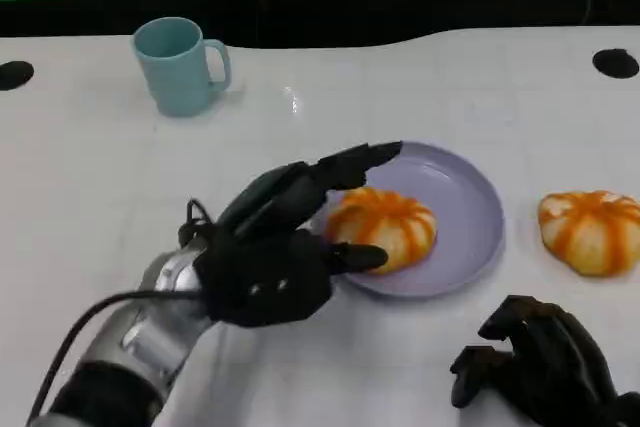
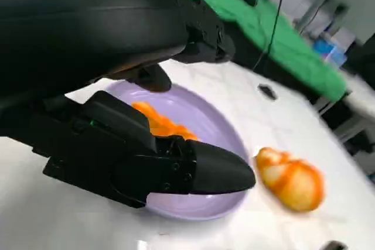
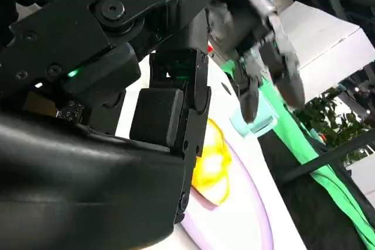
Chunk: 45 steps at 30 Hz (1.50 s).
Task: Grasp the bread from the table and place it into the plate.
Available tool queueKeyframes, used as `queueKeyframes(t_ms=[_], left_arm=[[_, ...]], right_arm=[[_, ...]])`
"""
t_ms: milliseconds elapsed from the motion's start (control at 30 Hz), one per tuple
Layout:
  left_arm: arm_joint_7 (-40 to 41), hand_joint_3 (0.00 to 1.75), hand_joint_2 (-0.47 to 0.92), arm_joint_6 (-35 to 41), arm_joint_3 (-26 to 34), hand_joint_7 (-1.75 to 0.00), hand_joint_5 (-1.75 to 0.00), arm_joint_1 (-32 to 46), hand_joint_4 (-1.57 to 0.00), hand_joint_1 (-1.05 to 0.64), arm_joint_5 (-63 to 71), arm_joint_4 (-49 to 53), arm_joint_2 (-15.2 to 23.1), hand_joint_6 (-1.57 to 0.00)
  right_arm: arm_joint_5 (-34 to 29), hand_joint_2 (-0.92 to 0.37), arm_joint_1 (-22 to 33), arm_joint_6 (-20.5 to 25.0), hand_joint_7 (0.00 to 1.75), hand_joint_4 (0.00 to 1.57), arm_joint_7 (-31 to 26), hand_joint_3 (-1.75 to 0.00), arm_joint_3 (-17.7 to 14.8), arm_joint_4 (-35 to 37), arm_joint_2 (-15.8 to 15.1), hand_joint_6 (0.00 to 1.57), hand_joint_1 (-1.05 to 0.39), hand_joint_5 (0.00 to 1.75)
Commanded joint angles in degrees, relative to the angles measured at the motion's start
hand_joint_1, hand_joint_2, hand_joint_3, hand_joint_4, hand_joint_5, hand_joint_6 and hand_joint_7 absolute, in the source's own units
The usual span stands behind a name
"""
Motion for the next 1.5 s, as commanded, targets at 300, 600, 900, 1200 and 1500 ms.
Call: queueKeyframes(t_ms=[300,600,900,1200,1500], left_arm=[[-7.39,0.39,0.92,-3.88,8.18,-0.91,-1.6,13.0,-0.49,-0.67,-19.84,-6.51,-5.04,-0.54],[-20.11,0.39,0.92,10.75,11.69,-1.58,-1.75,23.91,-0.6,-0.7,-36.29,-19.96,-4.49,-0.48],[-24.76,0.29,0.92,23.16,15.3,-1.71,-1.75,30.93,-0.72,-0.71,-46.92,-27.01,-6.66,-0.53],[-28.58,0.27,0.92,26.96,18.45,-1.75,-1.75,33.9,-0.84,-0.73,-51.38,-27.37,-8.04,-0.62],[-34.34,0.2,0.92,29.72,20.98,-1.75,-1.75,32.0,-0.88,-0.78,-52.12,-24.36,-6.55,-0.66]], right_arm=[[0.45,-0.72,0.24,0.29,0.37,1.57,0.09,0.0,-0.49,-0.39,-0.81,1.57,-1.04,0.74],[1.1,-0.7,0.08,1.67,0.36,1.57,-0.13,0.0,-0.78,-0.57,-0.9,1.57,-1.03,0.72],[1.32,-0.7,-0.23,1.05,0.36,1.57,0.89,0.0,-0.99,0.34,-1.07,1.57,-1.03,0.72],[1.56,-0.69,-0.69,1.8,0.37,1.57,0.82,0.0,-1.34,0.35,-0.99,1.57,-1.02,0.72],[0.84,-0.71,-1.09,0.44,0.35,1.57,1.62,-0.01,-1.22,1.18,-1.3,1.57,-1.02,0.72]])
